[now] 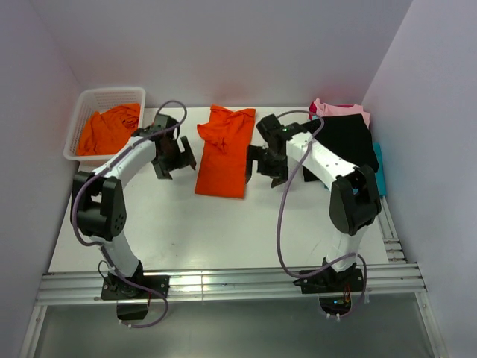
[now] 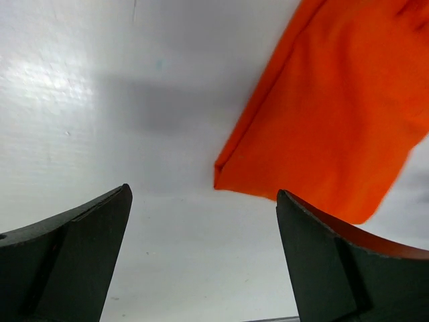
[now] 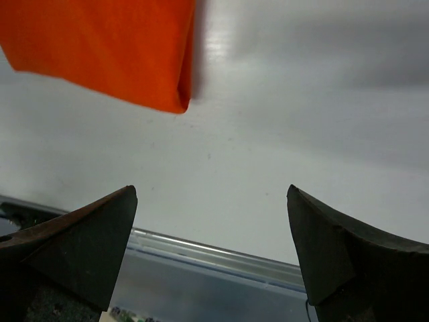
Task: Fold and stack the t-shirts
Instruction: Grab one side of the 2/3 rectangular tshirt with both arms
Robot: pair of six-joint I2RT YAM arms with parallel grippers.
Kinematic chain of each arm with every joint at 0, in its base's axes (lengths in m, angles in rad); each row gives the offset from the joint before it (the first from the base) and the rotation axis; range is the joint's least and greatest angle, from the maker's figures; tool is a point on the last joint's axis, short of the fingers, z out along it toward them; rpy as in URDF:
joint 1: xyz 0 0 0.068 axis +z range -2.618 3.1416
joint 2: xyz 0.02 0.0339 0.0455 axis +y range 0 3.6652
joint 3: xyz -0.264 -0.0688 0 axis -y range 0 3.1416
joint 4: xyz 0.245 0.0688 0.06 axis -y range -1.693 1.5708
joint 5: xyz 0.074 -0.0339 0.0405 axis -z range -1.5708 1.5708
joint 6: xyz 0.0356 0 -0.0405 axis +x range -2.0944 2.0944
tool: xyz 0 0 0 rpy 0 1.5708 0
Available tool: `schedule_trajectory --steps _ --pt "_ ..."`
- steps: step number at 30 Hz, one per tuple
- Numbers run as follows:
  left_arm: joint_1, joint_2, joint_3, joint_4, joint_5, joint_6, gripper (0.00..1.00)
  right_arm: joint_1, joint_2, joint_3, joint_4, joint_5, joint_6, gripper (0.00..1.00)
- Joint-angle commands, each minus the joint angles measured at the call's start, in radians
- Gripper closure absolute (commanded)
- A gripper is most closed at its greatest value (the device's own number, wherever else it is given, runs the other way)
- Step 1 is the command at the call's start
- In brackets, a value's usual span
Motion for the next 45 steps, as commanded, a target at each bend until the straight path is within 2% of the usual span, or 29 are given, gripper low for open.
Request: schedule_trajectory --steps 1,5,13,19,23,24,26,27,28,32,33,39,41,43,44,45 --pt "-0.006 -0.034 -0.181 0.151 0.099 -0.03 0.06 0.037 -0.018 -0.14 0.179 -0.123 0.061 0.0" --pt "-0.015 -0.037 -0.245 0.2 0.125 -0.038 0.07 0.058 0.034 -0.145 0.243 -0.145 0.064 0.0" --pt "-0.021 0.038 -0.179 0.204 0.117 -0.029 0.09 0.083 0.221 0.031 0.234 -0.141 0.061 0.0" --pt "-0.023 0.084 -0.151 0.208 0.128 -0.014 0.11 0.081 0.295 0.08 0.214 -0.13 0.061 0.0" --pt "-0.023 0.101 -0.161 0.227 0.151 -0.009 0.18 0.08 0.295 0.056 0.228 -0.135 0.066 0.12" --pt "-0.024 0.102 -0.162 0.228 0.154 -0.009 0.19 0.081 0.294 0.05 0.231 -0.135 0.066 0.19" --pt "-0.026 0.106 -0.167 0.236 0.165 -0.006 0.22 0.081 0.289 0.027 0.243 -0.15 0.069 0.26" --pt "-0.026 0.106 -0.171 0.239 0.169 -0.006 0.23 0.081 0.289 0.024 0.245 -0.15 0.071 0.36" --pt "-0.026 0.11 -0.171 0.243 0.176 -0.006 0.25 0.083 0.295 0.016 0.247 -0.151 0.068 0.41" --pt "-0.033 0.125 -0.165 0.248 0.203 -0.004 0.31 0.083 0.307 0.014 0.243 -0.153 0.06 0.44" --pt "-0.035 0.127 -0.164 0.25 0.206 -0.003 0.33 0.083 0.309 0.011 0.245 -0.153 0.061 0.48" --pt "-0.061 0.139 -0.164 0.259 0.237 0.011 0.45 0.081 0.323 0.013 0.253 -0.153 0.063 0.5" --pt "-0.07 0.145 -0.161 0.26 0.245 0.016 0.49 0.081 0.329 0.016 0.254 -0.153 0.061 0.55" --pt "-0.081 0.15 -0.156 0.257 0.242 0.019 0.58 0.081 0.338 0.027 0.247 -0.15 0.06 0.66" --pt "-0.083 0.153 -0.153 0.254 0.24 0.019 0.61 0.081 0.341 0.033 0.234 -0.144 0.061 0.85" --pt "-0.086 0.155 -0.15 0.253 0.237 0.02 0.69 0.081 0.346 0.042 0.228 -0.135 0.064 1.0"
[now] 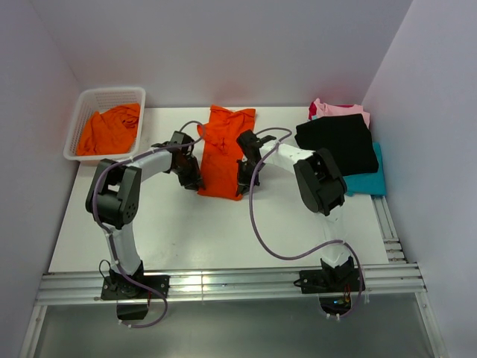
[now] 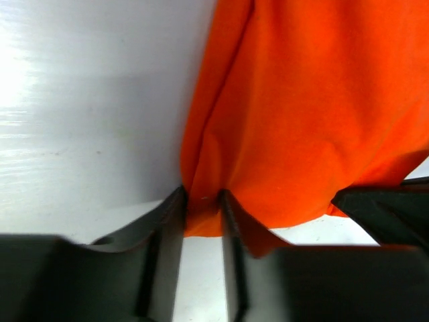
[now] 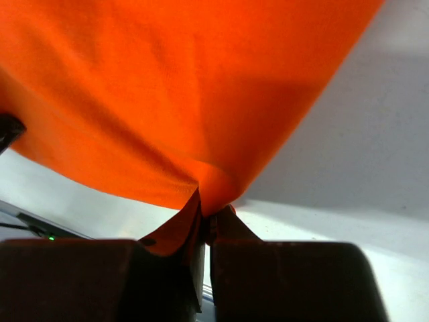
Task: Fold and stack the t-shirts
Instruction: Grab one side of the 2/3 rectangular tshirt with both arms
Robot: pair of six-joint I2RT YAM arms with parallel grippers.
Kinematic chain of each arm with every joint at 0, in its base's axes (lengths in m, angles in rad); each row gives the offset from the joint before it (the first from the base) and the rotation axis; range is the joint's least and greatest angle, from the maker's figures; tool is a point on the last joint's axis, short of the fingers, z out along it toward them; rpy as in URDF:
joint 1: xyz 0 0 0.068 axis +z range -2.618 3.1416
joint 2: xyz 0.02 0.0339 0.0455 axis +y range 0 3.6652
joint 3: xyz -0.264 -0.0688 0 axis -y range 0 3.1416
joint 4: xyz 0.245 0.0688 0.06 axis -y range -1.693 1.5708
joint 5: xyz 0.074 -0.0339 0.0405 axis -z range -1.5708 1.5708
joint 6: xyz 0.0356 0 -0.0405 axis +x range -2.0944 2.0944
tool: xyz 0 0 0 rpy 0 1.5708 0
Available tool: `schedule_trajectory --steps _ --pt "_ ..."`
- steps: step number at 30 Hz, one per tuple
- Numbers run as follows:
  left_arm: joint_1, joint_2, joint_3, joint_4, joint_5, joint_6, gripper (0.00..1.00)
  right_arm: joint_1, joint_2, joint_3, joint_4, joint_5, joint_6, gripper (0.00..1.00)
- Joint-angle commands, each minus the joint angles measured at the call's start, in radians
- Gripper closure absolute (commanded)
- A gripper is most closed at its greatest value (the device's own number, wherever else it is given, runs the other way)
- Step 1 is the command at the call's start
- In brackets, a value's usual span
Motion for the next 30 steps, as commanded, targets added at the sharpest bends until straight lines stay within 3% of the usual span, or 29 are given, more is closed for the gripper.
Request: schedule_trajectory --steps 1,3,7,23,30 --pt "-0.019 0.026 0.026 0.001 -0.003 0.025 0.73 0.006 0.024 0.021 -0.016 0.023 0.001 1.0" --pt "-0.02 0.026 0.028 -0.001 -0.008 0.022 0.78 0.006 0.015 0.005 -0.003 0.022 -0.002 1.0" --pt "-0.023 -0.006 0.023 -0.022 -0.042 0.011 1.0 0.006 -0.032 -0.026 -0.009 0.04 -0.019 1.0" --pt "-0.105 -0.548 -0.186 -0.298 -0.189 -0.134 1.0 0.015 -0.542 -0.317 -0.239 0.072 -0.105 1.0" --pt "-0.122 -0.74 -0.172 -0.438 -0.191 -0.236 1.0 0.025 -0.692 -0.402 -0.313 0.048 -0.117 1.0"
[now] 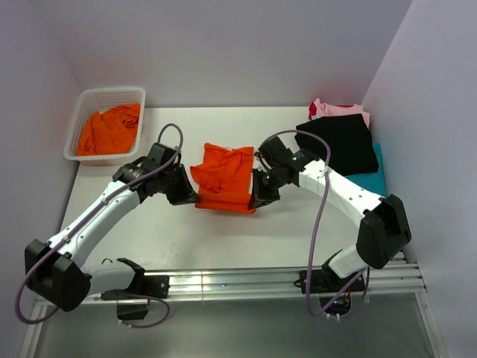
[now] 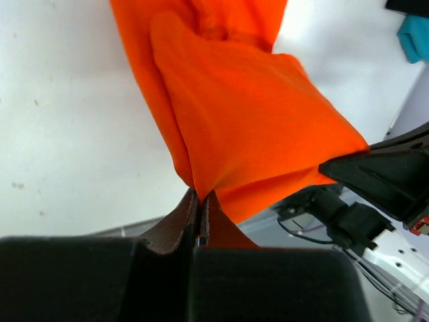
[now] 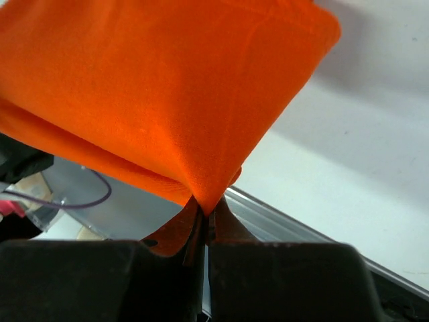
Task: Fold and stack the t-shirts
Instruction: Fold the long partially folded tshirt into a neat square
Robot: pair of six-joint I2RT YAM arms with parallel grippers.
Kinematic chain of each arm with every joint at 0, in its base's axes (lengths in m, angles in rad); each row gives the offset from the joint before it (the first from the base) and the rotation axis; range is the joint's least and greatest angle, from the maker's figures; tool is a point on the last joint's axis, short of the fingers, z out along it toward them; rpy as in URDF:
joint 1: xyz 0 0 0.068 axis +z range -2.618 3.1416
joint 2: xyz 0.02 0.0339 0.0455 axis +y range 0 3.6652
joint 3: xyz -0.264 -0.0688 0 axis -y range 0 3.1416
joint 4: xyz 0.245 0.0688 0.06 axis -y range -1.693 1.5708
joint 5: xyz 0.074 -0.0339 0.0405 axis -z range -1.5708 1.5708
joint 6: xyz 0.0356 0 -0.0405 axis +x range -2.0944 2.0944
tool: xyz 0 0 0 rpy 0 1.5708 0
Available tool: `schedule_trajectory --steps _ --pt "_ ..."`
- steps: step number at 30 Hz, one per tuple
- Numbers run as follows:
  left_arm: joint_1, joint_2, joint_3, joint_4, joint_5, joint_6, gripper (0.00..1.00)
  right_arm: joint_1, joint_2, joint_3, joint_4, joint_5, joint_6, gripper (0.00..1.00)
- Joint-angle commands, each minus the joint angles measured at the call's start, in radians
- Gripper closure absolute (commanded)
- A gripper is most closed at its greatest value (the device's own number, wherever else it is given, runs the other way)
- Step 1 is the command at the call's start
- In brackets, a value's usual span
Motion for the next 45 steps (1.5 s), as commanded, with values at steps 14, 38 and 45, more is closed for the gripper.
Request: schedule_trajectory --steps 14,38,45 --pt "0.089 0.288 0.343 -0.142 -0.146 0.05 1.0 -0.087 0.286 0.356 -0.313 0.191 -0.145 1.0" --pt "0.305 0.86 0.835 -0.045 -0.113 0.174 0.0 -0.253 0.46 0.45 -0.029 0.122 -0.032 0.0" --pt "0.305 0.759 0.688 -0.04 -0.111 0.191 0.0 -0.165 0.571 0.514 0.048 0.155 -0.035 0.0"
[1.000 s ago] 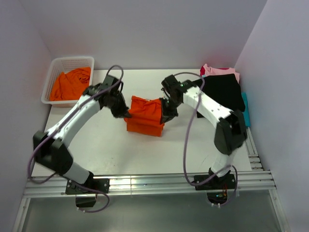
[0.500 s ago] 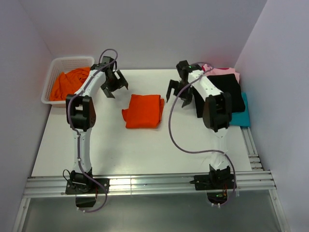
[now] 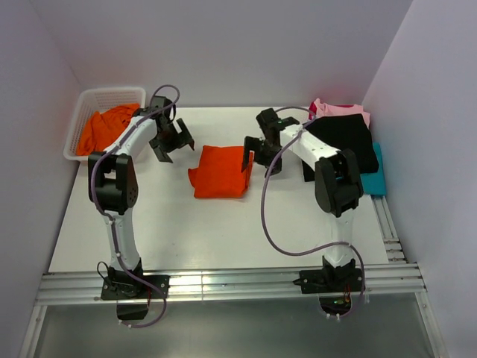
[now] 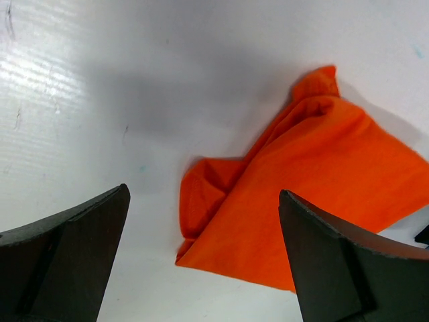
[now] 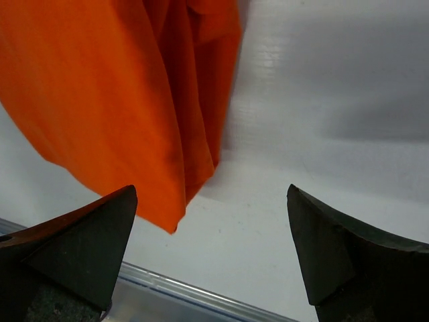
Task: Fold and stack the t-shirts
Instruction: Fold the long partially folded tshirt into a neat square, then put the neatly folded tshirt into the corner of the board with the right arm
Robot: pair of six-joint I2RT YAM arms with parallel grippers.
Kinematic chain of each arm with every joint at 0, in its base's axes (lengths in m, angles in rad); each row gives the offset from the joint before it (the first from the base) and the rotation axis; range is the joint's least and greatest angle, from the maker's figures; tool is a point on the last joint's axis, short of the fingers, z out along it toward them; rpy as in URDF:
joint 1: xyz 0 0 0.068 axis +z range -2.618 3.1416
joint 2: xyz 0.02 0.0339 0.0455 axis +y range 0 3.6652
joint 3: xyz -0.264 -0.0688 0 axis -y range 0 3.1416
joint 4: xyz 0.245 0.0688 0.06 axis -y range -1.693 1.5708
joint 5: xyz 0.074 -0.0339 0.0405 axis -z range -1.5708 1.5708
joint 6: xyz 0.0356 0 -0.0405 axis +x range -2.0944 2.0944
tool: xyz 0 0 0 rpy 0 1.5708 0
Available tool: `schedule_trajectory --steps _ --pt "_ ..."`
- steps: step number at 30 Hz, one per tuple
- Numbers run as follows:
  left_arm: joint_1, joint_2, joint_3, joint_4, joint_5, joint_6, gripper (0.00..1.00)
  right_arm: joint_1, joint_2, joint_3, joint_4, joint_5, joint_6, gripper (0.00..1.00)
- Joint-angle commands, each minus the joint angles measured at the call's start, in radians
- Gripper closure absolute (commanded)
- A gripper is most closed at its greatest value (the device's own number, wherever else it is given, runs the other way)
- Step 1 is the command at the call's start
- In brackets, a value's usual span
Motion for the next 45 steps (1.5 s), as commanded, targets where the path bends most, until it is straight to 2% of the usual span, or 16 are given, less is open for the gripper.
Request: schedule_trajectory --steps 1,8,11,14,17,20,21,29,35,38,41,45 --pt "-0.002 -0.111 -0.055 0.021 0.012 0.031 0.01 0.034 0.067 0.057 0.081 0.015 0.003 0.0" --pt "-0.002 -0.272 -0.276 0.036 0.006 0.046 0.01 0.034 0.201 0.152 0.101 0.028 -0.005 0.0" --pt "-0.002 -0.305 -0.313 0.033 -0.003 0.052 0.0 0.034 0.224 0.145 0.129 0.02 0.014 0.0" --pt "-0.002 -0.309 -0.321 0.021 -0.017 0.063 0.01 0.036 0.224 0.102 0.173 0.003 0.038 0.12" --pt "-0.002 -0.303 -0.301 0.016 -0.017 0.067 0.01 0.039 0.226 0.071 0.204 -0.006 0.044 0.33" --pt "-0.002 -0.3 -0.288 0.017 -0.016 0.069 0.0 0.039 0.242 0.089 0.189 -0.003 0.034 0.76" --pt "-0.002 -0.3 -0.282 0.017 -0.013 0.069 0.0 0.039 0.247 0.118 0.158 0.015 0.029 1.0" --pt "-0.002 -0.305 -0.328 0.086 0.032 0.035 0.0 0.028 0.172 0.243 -0.012 0.158 -0.04 1.0" --pt "-0.002 -0.302 -0.359 0.143 0.07 0.015 0.0 -0.041 0.098 0.482 -0.222 0.339 -0.094 1.0" --pt "-0.002 -0.292 -0.356 0.159 0.081 0.009 0.0 -0.085 0.04 0.473 -0.209 0.357 -0.08 1.0" --pt "-0.003 -0.283 -0.359 0.169 0.104 0.002 0.01 -0.127 0.043 0.522 -0.246 0.406 -0.085 1.0" --pt "-0.003 -0.282 -0.373 0.185 0.115 0.0 0.01 -0.199 0.034 0.576 -0.258 0.397 -0.085 1.0"
